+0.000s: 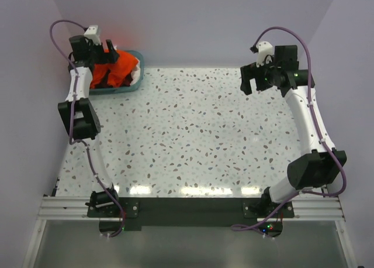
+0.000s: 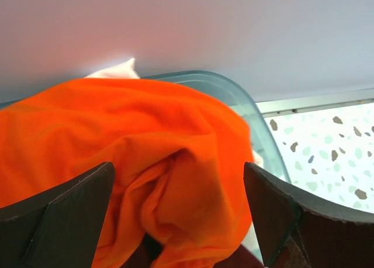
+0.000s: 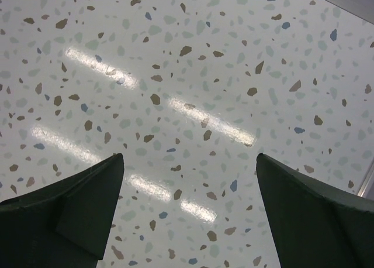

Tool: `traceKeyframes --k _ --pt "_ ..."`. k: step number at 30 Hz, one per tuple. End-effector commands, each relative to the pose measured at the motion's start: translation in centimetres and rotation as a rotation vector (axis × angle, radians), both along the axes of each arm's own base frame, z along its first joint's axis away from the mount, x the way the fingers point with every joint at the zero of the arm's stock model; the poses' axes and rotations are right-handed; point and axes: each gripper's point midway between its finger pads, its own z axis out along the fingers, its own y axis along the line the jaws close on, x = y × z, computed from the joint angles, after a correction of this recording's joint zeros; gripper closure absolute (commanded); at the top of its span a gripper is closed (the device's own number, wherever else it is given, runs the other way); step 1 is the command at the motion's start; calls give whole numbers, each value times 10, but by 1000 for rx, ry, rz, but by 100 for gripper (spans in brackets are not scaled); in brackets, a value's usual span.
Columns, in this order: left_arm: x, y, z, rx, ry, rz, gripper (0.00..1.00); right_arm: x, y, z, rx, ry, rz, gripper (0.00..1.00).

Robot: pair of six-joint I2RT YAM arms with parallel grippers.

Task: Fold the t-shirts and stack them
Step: Grab the tshirt from the pile

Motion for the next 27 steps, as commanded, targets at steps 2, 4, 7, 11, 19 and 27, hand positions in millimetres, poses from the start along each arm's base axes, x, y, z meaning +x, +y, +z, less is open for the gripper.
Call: traceKeyframes --k 2,4,7,11,19,27 --pt "22 -23 31 4 -126 -32 3 -4 4 25 0 -80 47 1" --pt "27 -19 22 19 -118 -10 7 -5 2 25 -13 -81 47 1" --pt "31 -15 18 45 -117 18 22 -5 -1 26 -30 -86 38 1" --pt "34 -16 17 64 -113 26 44 -6 -4 27 -47 -90 30 1" --pt "35 -17 74 100 -226 45 100 -3 -7 25 -47 -89 2 2" --pt "-11 -48 263 171 -649 3 100 2 -8 16 7 -83 -75 7"
